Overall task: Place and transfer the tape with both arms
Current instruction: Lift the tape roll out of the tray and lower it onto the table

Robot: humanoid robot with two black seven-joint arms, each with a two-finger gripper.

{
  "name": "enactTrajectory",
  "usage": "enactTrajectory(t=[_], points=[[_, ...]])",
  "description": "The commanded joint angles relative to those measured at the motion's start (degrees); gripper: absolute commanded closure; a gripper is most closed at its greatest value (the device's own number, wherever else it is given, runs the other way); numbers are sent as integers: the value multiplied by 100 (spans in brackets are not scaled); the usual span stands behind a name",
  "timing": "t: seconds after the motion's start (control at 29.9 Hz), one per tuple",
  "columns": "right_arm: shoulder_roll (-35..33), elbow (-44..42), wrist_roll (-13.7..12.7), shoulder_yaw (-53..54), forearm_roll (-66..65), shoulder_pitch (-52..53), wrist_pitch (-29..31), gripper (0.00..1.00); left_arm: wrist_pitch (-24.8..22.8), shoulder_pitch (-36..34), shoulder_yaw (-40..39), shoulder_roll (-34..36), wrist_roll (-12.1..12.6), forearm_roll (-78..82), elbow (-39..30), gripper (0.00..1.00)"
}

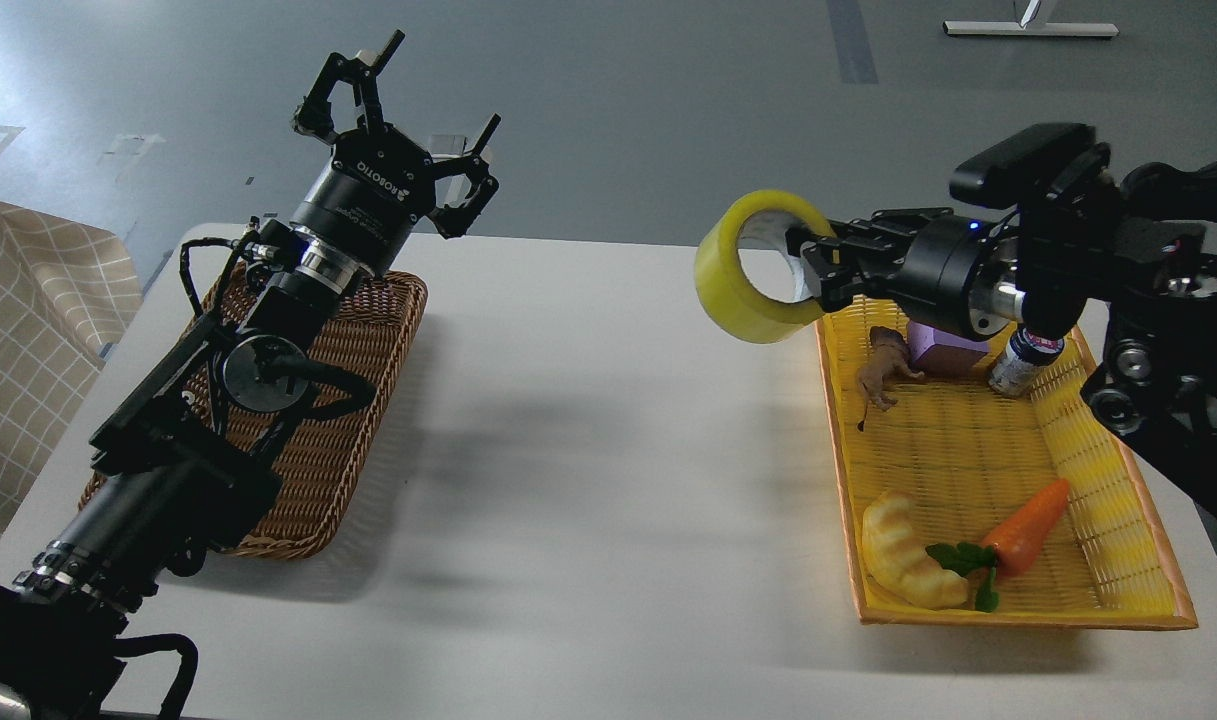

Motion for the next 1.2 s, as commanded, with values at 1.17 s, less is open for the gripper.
enactTrajectory(t=[1.17], points=[[2719,-3435,-9,-1692,-19,697,0,100,0,13,-137,-16,-10,-1,-9,2]])
